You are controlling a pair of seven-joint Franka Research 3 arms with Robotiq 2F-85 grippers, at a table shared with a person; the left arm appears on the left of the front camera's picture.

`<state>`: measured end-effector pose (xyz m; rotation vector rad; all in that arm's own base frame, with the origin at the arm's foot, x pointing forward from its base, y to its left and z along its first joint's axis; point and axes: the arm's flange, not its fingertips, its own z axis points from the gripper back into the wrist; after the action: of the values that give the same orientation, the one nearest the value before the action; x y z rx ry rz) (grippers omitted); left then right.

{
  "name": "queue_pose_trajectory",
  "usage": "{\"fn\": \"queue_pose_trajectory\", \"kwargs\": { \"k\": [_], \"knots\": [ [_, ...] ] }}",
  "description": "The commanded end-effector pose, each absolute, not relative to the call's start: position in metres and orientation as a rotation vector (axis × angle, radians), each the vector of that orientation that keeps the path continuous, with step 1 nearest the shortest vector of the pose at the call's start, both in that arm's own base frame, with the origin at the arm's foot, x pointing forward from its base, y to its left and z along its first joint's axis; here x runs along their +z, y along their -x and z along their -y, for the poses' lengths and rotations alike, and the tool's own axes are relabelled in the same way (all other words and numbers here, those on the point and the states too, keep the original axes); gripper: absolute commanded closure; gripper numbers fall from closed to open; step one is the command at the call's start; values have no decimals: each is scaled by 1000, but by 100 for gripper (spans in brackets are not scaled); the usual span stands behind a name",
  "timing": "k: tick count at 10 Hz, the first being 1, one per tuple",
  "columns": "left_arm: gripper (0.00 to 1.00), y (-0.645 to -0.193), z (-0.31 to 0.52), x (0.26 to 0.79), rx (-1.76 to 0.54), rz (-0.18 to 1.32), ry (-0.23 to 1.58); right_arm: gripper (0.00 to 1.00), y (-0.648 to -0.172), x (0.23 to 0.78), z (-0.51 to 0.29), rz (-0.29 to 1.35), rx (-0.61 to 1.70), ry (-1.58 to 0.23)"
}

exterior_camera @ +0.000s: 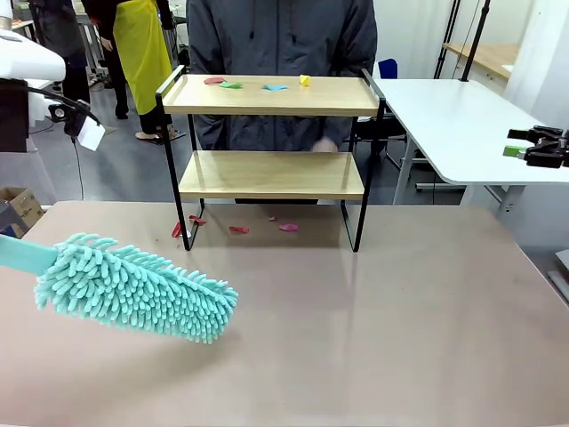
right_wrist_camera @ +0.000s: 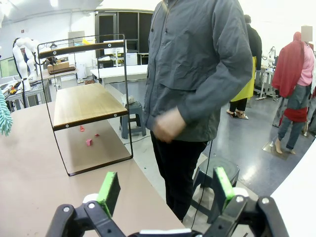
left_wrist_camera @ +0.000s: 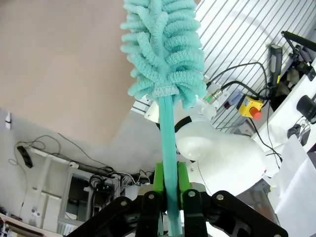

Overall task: Clean the shelf.
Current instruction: Clean the specific section of the Shelf indicated by the human with the Duster.

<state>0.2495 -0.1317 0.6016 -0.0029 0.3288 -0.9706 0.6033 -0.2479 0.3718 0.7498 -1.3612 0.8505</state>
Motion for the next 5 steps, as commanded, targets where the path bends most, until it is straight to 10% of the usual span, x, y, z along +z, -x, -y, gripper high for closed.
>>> {"fn": "queue_pose_trajectory", "kwargs": {
  "k": [1, 5],
  "knots": [
    [87, -249, 132, 604, -971, -317, 22, 0, -604, 374, 247, 1362, 858, -750],
    [87, -249, 132, 604, -971, -317, 22, 0, -604, 374, 247, 1362, 858, -750]
  ]
}}
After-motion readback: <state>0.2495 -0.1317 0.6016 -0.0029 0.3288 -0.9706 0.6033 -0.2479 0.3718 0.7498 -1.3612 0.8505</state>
